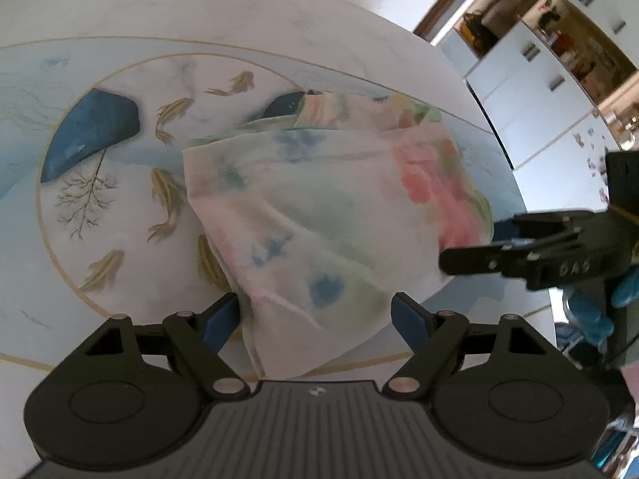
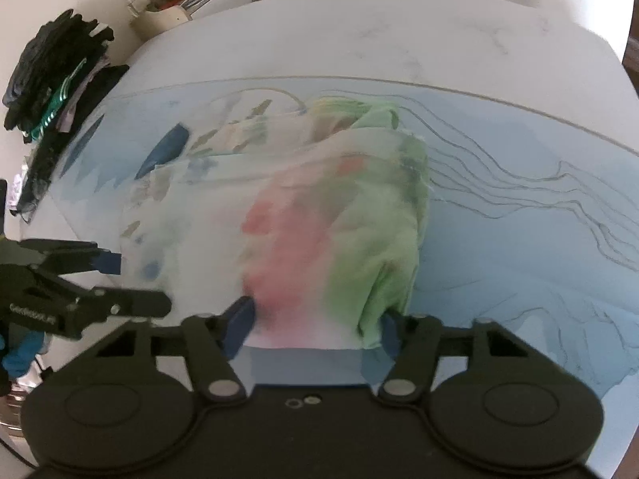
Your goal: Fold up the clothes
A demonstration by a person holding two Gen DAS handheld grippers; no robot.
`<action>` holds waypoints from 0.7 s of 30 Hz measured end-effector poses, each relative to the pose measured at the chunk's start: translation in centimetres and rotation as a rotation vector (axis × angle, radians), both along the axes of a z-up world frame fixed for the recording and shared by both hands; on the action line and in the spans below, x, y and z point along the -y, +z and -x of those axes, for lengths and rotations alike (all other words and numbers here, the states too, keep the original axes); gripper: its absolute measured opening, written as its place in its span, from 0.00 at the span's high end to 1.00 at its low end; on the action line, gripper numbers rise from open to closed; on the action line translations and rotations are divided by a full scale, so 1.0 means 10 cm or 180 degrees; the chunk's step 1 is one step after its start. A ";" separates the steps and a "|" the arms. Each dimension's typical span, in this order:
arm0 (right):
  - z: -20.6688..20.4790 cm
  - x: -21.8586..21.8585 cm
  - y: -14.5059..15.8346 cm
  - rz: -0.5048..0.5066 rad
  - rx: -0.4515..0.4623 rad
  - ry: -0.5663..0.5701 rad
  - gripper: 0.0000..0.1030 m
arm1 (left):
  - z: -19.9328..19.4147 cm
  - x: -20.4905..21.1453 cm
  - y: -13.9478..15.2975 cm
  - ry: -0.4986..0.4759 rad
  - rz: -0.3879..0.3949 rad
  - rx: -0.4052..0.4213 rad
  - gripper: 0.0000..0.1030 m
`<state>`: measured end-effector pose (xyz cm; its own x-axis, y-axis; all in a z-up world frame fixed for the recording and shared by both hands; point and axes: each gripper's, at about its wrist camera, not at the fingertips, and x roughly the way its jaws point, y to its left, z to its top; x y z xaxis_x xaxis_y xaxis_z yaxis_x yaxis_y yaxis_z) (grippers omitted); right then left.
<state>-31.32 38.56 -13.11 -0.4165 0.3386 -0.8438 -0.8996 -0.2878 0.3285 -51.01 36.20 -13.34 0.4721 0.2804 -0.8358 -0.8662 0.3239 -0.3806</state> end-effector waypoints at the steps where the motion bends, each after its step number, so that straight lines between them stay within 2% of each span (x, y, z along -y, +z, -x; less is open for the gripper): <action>1: 0.03 0.01 0.02 -0.0046 0.0047 0.0032 0.00 | -0.01 0.00 0.01 0.0023 -0.0017 -0.0052 0.36; 3: 0.10 0.04 0.05 -0.0138 0.0140 0.0095 0.00 | 0.00 -0.01 0.02 0.0074 -0.0048 -0.0084 0.52; 5: 0.17 0.05 0.08 -0.0228 0.0225 0.0153 0.00 | 0.02 -0.03 0.03 0.0133 -0.0073 -0.0081 0.59; 11: 0.29 -0.38 0.12 -0.0443 0.0202 0.0112 0.00 | 0.15 -0.47 0.03 0.0200 -0.0217 -0.0099 0.61; 16: 0.40 -1.05 0.20 -0.0642 0.0151 0.0015 0.00 | 0.17 -1.10 0.14 0.0200 -0.0577 -0.0280 0.63; 21: 0.48 -1.68 0.18 -0.0718 0.0161 -0.0098 0.00 | 0.19 -1.83 0.18 0.0193 -0.0754 -0.0393 0.63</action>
<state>-36.14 55.41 -11.27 -0.3620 0.5328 -0.7649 -0.9228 -0.3210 0.2132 -52.95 54.47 -11.58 0.3471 0.4997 -0.7936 -0.9218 0.3375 -0.1907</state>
